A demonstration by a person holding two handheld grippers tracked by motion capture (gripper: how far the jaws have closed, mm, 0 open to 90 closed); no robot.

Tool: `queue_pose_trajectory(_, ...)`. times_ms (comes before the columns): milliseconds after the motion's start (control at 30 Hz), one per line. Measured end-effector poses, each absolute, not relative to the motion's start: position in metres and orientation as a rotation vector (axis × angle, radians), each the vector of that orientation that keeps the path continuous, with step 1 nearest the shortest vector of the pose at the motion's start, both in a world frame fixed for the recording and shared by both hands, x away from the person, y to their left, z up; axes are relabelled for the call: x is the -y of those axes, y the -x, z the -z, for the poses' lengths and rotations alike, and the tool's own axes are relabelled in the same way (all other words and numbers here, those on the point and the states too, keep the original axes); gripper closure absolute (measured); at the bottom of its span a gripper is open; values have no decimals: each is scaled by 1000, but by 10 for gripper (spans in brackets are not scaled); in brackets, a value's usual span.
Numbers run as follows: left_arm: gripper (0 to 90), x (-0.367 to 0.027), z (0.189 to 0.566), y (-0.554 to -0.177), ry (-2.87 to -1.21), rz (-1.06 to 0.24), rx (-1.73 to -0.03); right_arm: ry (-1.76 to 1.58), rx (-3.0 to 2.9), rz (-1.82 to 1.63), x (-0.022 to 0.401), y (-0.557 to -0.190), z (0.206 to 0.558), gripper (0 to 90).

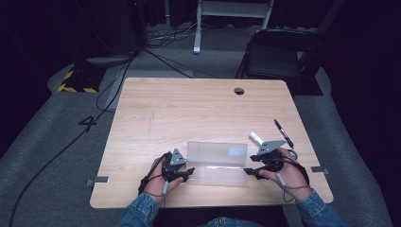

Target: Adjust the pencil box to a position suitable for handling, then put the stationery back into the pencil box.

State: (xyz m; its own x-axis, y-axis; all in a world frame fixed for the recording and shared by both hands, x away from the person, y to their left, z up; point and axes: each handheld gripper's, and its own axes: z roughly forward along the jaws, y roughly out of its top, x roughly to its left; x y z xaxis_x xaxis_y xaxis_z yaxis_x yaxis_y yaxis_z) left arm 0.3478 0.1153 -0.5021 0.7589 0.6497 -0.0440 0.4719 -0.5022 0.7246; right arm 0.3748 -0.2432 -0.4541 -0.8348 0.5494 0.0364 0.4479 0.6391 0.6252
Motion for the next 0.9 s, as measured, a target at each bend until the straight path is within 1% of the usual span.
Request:
queue_pose_trajectory(233, 532, -115, 502, -348, -2193, -298, -838, -879, -2589, -1058, 264, -383, 429, 408)
queue_pose_trajectory(367, 532, -115, 502, -348, -2194, -300, -838, -956, -2479, -1100, 285, -397, 416, 419)
queue_pose_trajectory(567, 531, -115, 502, -348, -2193, -300, -839, -1091, -2343, -1082, 320, -420, 413, 432)
queue_pose_trajectory(700, 531, -115, 502, -349, -2194, -309, -837, -1124, -2304, -1067, 331, -429, 414, 444)
queue_pose_trajectory(833, 531, -114, 502, -349, -2190, -305, -848, -1181, -2259, -992, 346, -448, 425, 540)
queue_pose_trajectory(900, 531, -114, 502, -348, -2189, -305, -851, -1211, -2250, -978, 351, -455, 431, 566)
